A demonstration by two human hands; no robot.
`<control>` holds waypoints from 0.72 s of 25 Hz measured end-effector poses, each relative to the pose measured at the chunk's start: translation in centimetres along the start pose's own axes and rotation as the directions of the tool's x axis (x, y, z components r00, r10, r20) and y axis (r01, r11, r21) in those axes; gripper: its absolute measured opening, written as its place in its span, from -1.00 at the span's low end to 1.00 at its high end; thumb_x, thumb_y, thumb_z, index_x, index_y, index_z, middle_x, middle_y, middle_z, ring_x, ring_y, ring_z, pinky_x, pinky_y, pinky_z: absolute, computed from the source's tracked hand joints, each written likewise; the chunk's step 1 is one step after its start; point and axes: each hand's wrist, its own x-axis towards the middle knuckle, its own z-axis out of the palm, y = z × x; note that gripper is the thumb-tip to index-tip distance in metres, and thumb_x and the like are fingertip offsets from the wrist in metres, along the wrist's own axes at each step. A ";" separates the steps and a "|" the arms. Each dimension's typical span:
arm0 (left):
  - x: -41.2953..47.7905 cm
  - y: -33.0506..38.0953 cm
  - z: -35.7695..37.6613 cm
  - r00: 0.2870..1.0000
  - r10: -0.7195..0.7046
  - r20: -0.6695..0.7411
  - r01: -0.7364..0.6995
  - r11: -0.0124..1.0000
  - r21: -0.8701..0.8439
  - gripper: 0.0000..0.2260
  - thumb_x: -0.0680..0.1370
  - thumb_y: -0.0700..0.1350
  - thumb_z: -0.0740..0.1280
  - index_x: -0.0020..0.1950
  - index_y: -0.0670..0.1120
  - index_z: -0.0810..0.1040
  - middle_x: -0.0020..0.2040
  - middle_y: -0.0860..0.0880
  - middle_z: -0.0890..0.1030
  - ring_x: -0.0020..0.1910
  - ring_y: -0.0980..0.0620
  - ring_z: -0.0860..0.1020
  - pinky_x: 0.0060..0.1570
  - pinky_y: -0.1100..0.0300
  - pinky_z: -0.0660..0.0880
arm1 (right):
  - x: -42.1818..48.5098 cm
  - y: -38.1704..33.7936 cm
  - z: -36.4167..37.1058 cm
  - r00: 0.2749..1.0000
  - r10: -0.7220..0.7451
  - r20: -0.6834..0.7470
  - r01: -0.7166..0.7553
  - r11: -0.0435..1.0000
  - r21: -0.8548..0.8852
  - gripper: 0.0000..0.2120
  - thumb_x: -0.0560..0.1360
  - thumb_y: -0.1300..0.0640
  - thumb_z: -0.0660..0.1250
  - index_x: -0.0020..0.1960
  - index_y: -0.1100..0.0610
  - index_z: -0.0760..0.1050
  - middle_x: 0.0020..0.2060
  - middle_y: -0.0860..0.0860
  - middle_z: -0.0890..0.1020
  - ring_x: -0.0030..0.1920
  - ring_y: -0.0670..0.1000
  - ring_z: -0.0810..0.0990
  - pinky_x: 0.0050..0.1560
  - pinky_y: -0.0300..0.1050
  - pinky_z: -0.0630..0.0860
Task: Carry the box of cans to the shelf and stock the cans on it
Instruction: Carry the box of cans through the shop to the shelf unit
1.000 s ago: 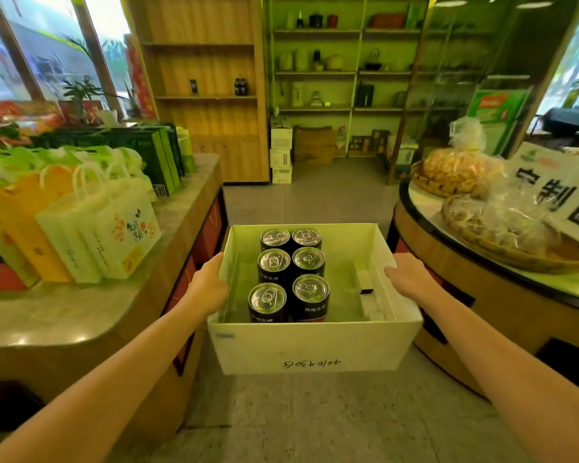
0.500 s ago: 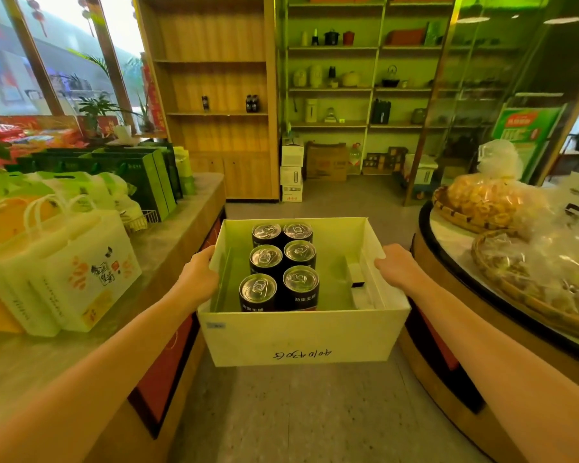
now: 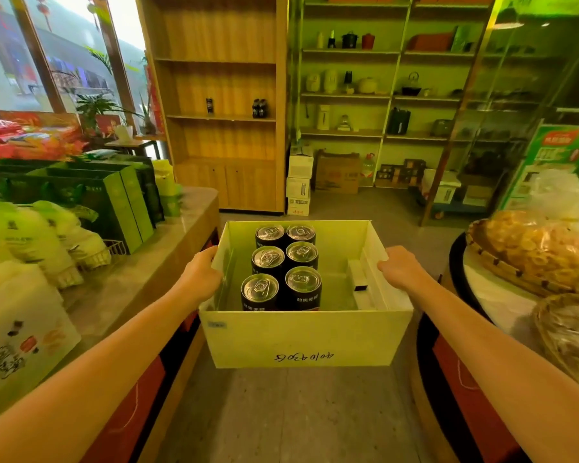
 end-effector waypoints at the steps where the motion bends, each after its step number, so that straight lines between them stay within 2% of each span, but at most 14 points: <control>1: 2.7 -0.1 0.6 1.000 0.012 0.013 -0.013 1.000 0.005 -0.45 0.52 -0.40 0.16 0.47 -0.10 0.18 0.39 -0.17 0.39 0.05 -0.02 0.52 -0.23 0.27 0.44 | 2.6 -0.2 0.5 1.000 0.005 0.004 -0.005 1.000 0.000 -0.75 0.53 0.21 0.13 0.10 0.33 0.47 0.01 0.25 0.56 -0.06 0.19 0.52 -0.05 0.03 0.44; 2: 6.1 -0.2 1.2 0.999 0.024 0.024 -0.024 1.000 0.002 -0.47 0.52 -0.39 0.15 0.47 -0.10 0.19 0.37 -0.17 0.41 0.04 -0.02 0.52 -0.29 0.28 0.43 | 5.7 -0.6 1.2 1.000 0.010 0.003 -0.010 1.000 0.002 -0.75 0.53 0.21 0.13 0.09 0.33 0.47 -0.03 0.24 0.55 -0.08 0.17 0.51 -0.08 0.02 0.42; 3: 9.4 -0.3 1.7 0.999 0.030 0.025 -0.030 1.000 0.002 -0.48 0.53 -0.39 0.15 0.46 -0.10 0.21 0.35 -0.18 0.43 0.10 -0.08 0.51 -0.25 0.24 0.46 | 8.7 -1.0 1.7 1.000 0.017 -0.003 -0.017 1.000 0.001 -0.75 0.53 0.22 0.13 0.09 0.34 0.47 -0.06 0.23 0.54 -0.11 0.15 0.49 -0.11 -0.01 0.40; 6: 18.8 0.3 2.5 0.998 0.039 0.044 -0.040 0.999 0.035 -0.50 0.53 -0.39 0.15 0.44 -0.08 0.24 0.31 -0.18 0.46 0.22 -0.19 0.48 -0.01 -0.01 0.51 | 17.1 -2.8 3.0 0.999 0.035 -0.027 -0.034 0.999 0.005 -0.77 0.53 0.23 0.13 0.06 0.34 0.46 0.02 0.27 0.55 -0.09 0.17 0.49 -0.10 0.00 0.40; 9: 28.9 1.6 2.7 0.996 0.056 0.067 -0.060 0.996 0.067 -0.49 0.51 -0.38 0.17 0.43 -0.07 0.26 0.29 -0.19 0.48 0.22 -0.22 0.47 0.13 -0.12 0.50 | 25.6 -5.0 3.6 0.997 0.050 -0.051 -0.049 0.998 0.036 -0.76 0.53 0.25 0.12 0.09 0.35 0.46 0.06 0.29 0.55 0.01 0.25 0.53 -0.02 0.06 0.44; 11: 34.6 2.4 2.9 0.994 0.065 0.087 -0.072 0.994 0.079 -0.48 0.50 -0.37 0.18 0.43 -0.04 0.25 0.29 -0.19 0.48 0.19 -0.22 0.49 0.11 -0.16 0.51 | 30.7 -6.3 3.7 0.997 0.049 -0.064 -0.047 0.998 0.033 -0.76 0.52 0.27 0.12 0.08 0.38 0.46 0.07 0.31 0.55 0.00 0.26 0.52 -0.06 0.04 0.41; 15: 45.2 3.4 4.3 0.994 0.059 0.093 -0.066 0.995 0.070 -0.46 0.51 -0.38 0.16 0.46 -0.05 0.20 0.29 -0.20 0.48 0.12 -0.19 0.53 0.01 -0.09 0.56 | 41.5 -8.6 4.0 0.997 0.030 -0.077 -0.029 0.999 0.017 -0.76 0.51 0.29 0.13 0.07 0.39 0.47 0.07 0.31 0.55 0.05 0.29 0.52 0.01 0.08 0.44; 18: 54.6 4.2 6.1 0.998 0.043 0.052 -0.046 0.997 0.062 -0.46 0.51 -0.38 0.15 0.47 -0.06 0.19 0.30 -0.21 0.47 0.10 -0.18 0.55 -0.01 -0.06 0.57 | 51.8 -10.0 5.0 0.998 0.006 -0.059 -0.005 1.000 0.013 -0.78 0.51 0.29 0.13 0.04 0.39 0.48 0.04 0.30 0.56 0.00 0.28 0.53 -0.13 0.01 0.40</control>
